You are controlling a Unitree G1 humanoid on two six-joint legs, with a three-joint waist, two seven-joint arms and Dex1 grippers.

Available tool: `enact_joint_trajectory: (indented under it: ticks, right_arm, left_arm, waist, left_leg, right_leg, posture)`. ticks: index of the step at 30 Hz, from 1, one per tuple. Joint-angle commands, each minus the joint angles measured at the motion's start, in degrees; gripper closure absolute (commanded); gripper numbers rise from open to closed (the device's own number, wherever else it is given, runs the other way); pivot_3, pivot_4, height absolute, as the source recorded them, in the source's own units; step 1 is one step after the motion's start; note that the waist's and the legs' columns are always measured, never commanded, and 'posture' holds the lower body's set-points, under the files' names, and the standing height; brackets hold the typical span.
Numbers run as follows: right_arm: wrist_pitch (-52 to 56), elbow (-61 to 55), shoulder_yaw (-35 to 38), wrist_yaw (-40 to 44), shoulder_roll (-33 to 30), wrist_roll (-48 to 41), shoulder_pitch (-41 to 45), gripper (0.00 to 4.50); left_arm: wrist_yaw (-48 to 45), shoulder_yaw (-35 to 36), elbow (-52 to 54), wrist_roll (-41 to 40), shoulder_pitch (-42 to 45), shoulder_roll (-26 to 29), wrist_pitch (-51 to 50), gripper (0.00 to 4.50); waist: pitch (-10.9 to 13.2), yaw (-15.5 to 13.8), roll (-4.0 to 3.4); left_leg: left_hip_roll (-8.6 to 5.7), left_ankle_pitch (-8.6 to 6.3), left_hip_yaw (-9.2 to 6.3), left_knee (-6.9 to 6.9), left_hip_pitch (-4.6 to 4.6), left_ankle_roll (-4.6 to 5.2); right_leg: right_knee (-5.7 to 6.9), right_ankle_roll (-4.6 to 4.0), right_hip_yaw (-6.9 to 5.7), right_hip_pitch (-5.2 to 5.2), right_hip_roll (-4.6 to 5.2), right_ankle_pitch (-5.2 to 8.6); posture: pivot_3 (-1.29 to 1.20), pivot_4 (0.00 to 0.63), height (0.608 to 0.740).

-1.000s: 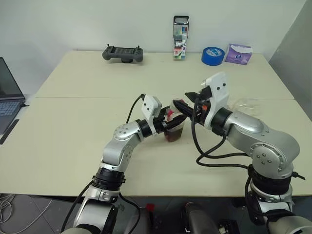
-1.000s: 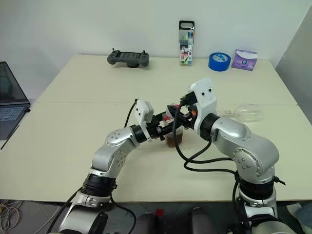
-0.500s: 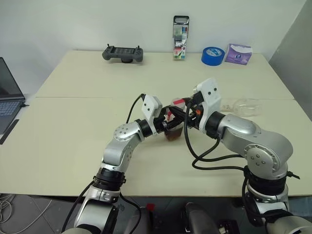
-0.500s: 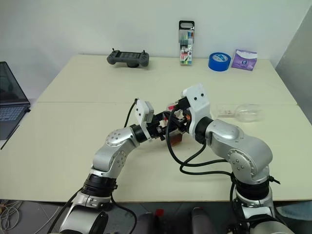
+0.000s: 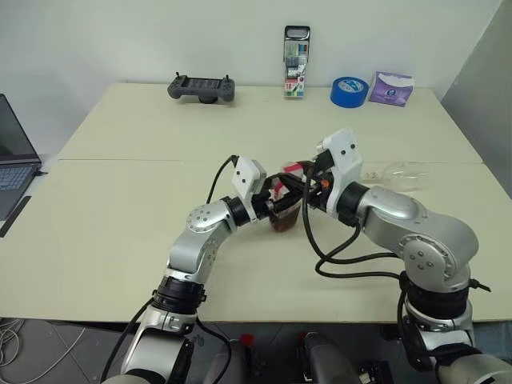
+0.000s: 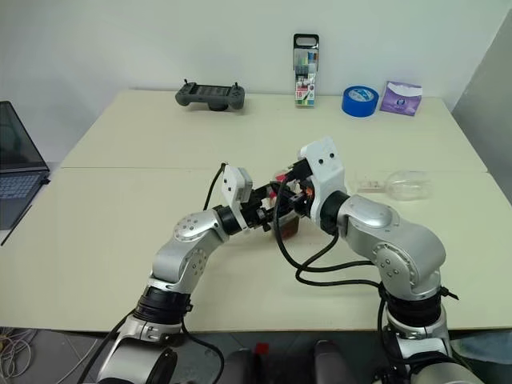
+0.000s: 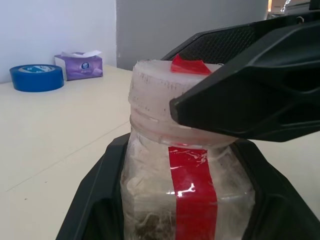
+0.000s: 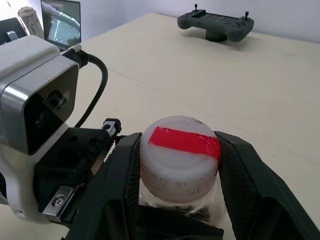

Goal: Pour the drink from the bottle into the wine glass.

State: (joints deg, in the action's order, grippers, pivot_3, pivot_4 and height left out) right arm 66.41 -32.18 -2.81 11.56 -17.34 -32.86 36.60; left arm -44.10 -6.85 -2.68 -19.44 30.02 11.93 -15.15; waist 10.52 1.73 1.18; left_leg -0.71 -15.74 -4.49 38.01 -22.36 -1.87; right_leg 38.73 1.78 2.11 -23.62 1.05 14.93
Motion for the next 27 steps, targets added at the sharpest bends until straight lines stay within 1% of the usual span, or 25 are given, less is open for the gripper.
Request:
enact_joint_trajectory:
  ticks: [1,3,4,5,8,12,14,16,17,18,20,23,25,27]
  right_arm:
    - [-4.0,3.0,0.5,11.9,-5.0,-3.5,-0.2,2.64]
    - [-7.8,5.9,0.7,28.3,-10.8,-8.8,-1.7,2.64]
    - [-11.1,8.4,-0.2,33.2,-13.4,-7.7,-1.2,2.64]
    - [-13.8,10.3,-1.1,36.1,-15.2,-6.4,-0.8,2.64]
    - [-18.9,16.9,-2.1,41.3,-17.7,-3.5,3.6,2.64]
    - [-22.2,19.4,-3.0,43.9,-19.2,-1.3,4.1,2.64]
    - [-21.5,18.2,-1.9,43.3,-19.3,-2.2,3.6,2.64]
    - [-20.8,16.8,-0.8,42.2,-19.1,-3.1,3.5,1.9]
    - [-20.6,15.3,-0.1,40.9,-18.7,-3.4,3.4,1.66]
    - [-20.6,13.7,0.7,39.4,-18.3,-3.5,3.3,1.31]
    - [-20.7,10.4,3.1,33.7,-16.3,-3.3,3.6,0.62]
    - [-16.8,4.8,4.8,23.2,-13.3,-1.6,3.7,0.62]
    - [-12.5,0.0,3.9,15.6,-11.5,0.6,2.6,0.62]
    - [-7.8,-4.5,3.0,8.1,-7.4,1.3,0.3,0.62]
  left_arm:
    - [-0.3,0.3,2.5,-0.4,0.5,0.1,0.9,2.35]
    - [-0.1,0.3,3.0,-0.5,0.3,0.0,0.6,2.35]
    - [-0.1,0.2,3.3,-0.5,0.2,0.0,0.5,2.35]
    - [0.0,0.1,3.5,-0.5,0.1,0.0,0.4,2.35]
    - [-0.1,0.1,5.2,-1.2,-0.6,0.4,-0.8,2.35]
    - [0.0,0.4,5.1,-1.2,-0.7,0.7,-0.8,2.35]
    - [0.1,0.5,5.0,-1.3,-0.6,0.7,-0.8,2.35]
    - [0.1,0.4,5.0,-1.3,-0.6,0.7,-0.8,2.35]
    - [0.0,0.3,4.9,-1.3,-0.6,0.6,-0.8,2.35]
    - [-0.2,0.1,4.8,-1.3,-0.5,0.6,-0.7,2.35]
    - [-0.4,-0.1,4.4,-1.3,-0.3,0.5,-0.6,2.35]
    - [-0.7,-0.1,3.5,-1.3,0.4,0.2,-0.4,2.35]
    - [-1.0,0.0,2.6,-1.3,1.0,0.0,0.0,2.35]
    - [-1.5,-0.2,1.4,-1.2,1.7,-0.3,0.6,2.35]
  waist:
    - [0.0,0.0,0.0]
    - [0.0,-0.1,0.0]
    - [0.0,-0.2,0.0]
    - [0.0,-0.1,0.0]
    - [0.0,0.3,0.01]
    - [0.0,0.1,0.01]
    - [0.0,0.0,0.01]
    - [0.0,0.0,0.01]
    - [0.0,0.0,0.01]
    - [0.0,0.0,0.01]
    - [0.0,0.0,0.01]
    - [0.0,0.0,0.01]
    - [0.0,-0.1,0.01]
    - [0.0,-0.2,0.01]
  left_leg:
    - [-0.04,0.0,0.01,0.0,0.0,0.0]
    - [-0.11,0.0,0.05,0.03,0.0,0.01]
    - [-0.18,0.0,0.06,0.04,-0.01,0.02]
    - [-0.22,0.0,0.05,0.04,-0.01,0.03]
    - [-0.26,-0.01,0.14,0.06,0.01,0.04]
    - [-0.08,0.0,0.12,-0.01,0.14,0.04]
    - [-0.01,0.0,0.04,-0.01,0.11,0.03]
    - [0.01,0.0,0.02,-0.01,0.1,0.03]
    - [0.01,0.0,0.03,-0.01,0.1,0.03]
    - [0.0,0.0,0.04,0.0,0.1,0.02]
    - [0.0,0.0,0.06,0.01,0.1,0.02]
    - [0.02,0.0,0.07,0.02,0.11,0.02]
    - [0.02,0.01,0.02,0.03,0.1,0.01]
    - [0.02,0.01,-0.01,0.03,0.07,-0.01]
  right_leg:
    - [0.0,0.0,-0.03,0.0,-0.02,0.0]
    - [-0.04,0.0,-0.05,0.03,-0.01,0.0]
    - [-0.11,0.01,-0.08,0.07,0.02,0.0]
    - [-0.16,0.01,-0.08,0.11,0.05,0.0]
    - [-0.17,0.02,0.02,0.11,0.1,0.0]
    - [-0.08,0.02,0.02,0.1,0.03,0.01]
    - [-0.08,0.01,0.02,0.1,0.03,0.01]
    - [-0.08,0.01,0.02,0.1,0.03,0.0]
    - [-0.08,0.01,0.02,0.1,0.04,0.0]
    - [-0.08,0.01,0.03,0.1,0.05,0.0]
    - [-0.07,0.01,0.03,0.1,0.06,0.0]
    - [0.0,0.01,0.05,0.07,0.09,0.0]
    - [0.0,0.01,0.04,0.08,0.1,0.0]
    - [0.0,0.01,0.06,0.07,0.12,0.0]
  posture:
    - [0.0,0.15,0.74]
    - [0.0,0.15,0.74]
    - [0.0,0.15,0.74]
    - [0.0,0.15,0.74]
    - [0.0,0.15,0.74]
    - [0.0,0.15,0.74]
    - [0.0,0.15,0.74]
    - [0.0,0.15,0.74]
    - [0.0,0.15,0.74]
    - [0.0,0.15,0.74]
    - [0.0,0.15,0.74]
    - [0.0,0.15,0.74]
    - [0.0,0.15,0.74]
    - [0.0,0.15,0.74]
